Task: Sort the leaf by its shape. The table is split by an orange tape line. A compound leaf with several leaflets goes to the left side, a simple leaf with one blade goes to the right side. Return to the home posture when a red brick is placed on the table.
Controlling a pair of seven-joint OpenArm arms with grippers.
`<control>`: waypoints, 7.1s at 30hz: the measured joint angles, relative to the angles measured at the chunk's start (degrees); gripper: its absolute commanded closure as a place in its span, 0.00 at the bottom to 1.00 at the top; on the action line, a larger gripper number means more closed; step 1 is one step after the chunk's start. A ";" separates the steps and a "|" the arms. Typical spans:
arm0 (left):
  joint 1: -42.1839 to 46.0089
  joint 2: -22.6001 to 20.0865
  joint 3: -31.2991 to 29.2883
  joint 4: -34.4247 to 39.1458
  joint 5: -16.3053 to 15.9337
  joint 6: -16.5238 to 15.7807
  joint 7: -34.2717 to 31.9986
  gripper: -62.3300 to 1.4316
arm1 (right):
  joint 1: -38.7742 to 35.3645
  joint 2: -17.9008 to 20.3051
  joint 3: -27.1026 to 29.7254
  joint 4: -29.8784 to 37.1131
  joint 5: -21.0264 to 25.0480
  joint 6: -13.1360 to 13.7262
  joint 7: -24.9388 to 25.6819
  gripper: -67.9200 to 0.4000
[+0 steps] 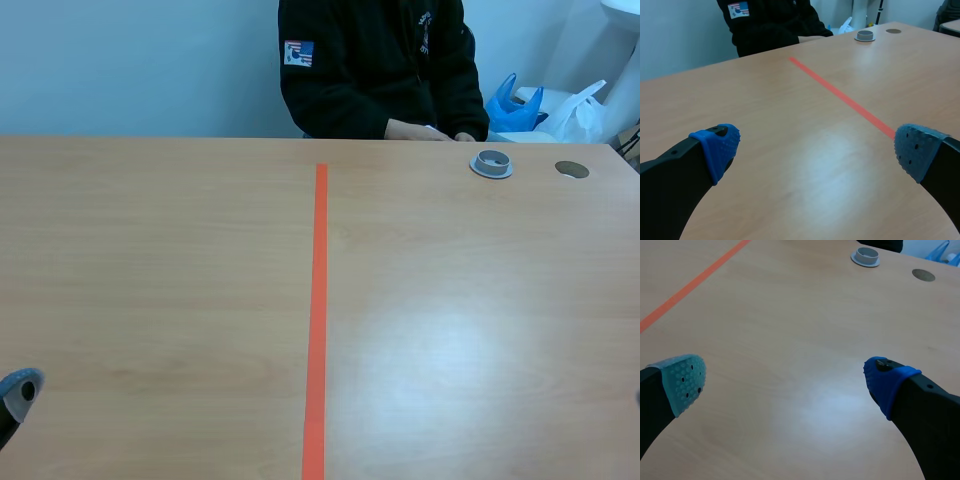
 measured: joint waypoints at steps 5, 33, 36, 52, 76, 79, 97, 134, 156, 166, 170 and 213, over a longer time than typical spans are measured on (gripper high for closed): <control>-2.99 0.31 6.97 2.23 -4.96 2.43 7.39 0.00 | 2.05 -5.66 -0.68 9.97 0.42 0.35 -8.15 0.00; -2.86 0.28 6.58 2.73 -5.42 2.80 3.85 0.00 | 3.02 -5.53 -0.55 9.42 0.42 -0.04 -8.79 0.00; -2.84 0.28 6.58 2.73 -5.42 2.51 3.87 0.00 | 3.02 -5.53 -0.55 9.42 0.42 -0.04 -8.83 0.00; -0.59 0.28 6.54 2.73 -6.64 1.92 6.25 0.00 | 3.02 -5.51 -0.55 9.42 -0.15 -0.02 -9.07 0.00; 0.79 0.13 6.54 12.09 -8.68 1.95 23.41 0.00 | 3.04 -5.35 -3.72 19.89 -2.12 -0.20 -19.96 0.00; 0.79 0.13 6.54 15.17 -8.66 2.21 27.36 0.00 | 3.02 -5.40 -6.14 19.93 -2.14 -1.79 -20.28 0.00; 0.76 0.13 6.54 17.55 -14.73 2.80 31.67 0.00 | 3.02 -5.40 -9.49 19.87 -2.43 -3.28 -20.79 0.00; -34.69 0.98 33.16 -12.94 -3.67 9.49 28.06 0.00 | 3.02 -5.40 -9.49 19.82 -2.56 -3.28 -20.76 0.00; -58.77 17.09 46.18 -39.80 3.43 18.29 21.92 0.03 | 3.02 -5.40 -9.49 19.82 -2.56 -3.28 -20.57 0.00; -59.04 18.53 46.18 -40.37 3.43 18.53 21.77 0.19 | 3.04 -5.40 -9.49 19.82 -2.56 -3.28 -19.67 0.00; -59.04 19.80 46.18 -40.37 2.95 18.73 21.57 0.19 | 3.06 -5.40 -9.49 19.82 -2.56 -3.28 -19.63 0.00; -48.83 9.55 46.05 -16.61 1.01 26.21 29.77 0.91 | 3.37 -5.40 -9.49 19.82 -2.56 -3.28 -19.45 0.00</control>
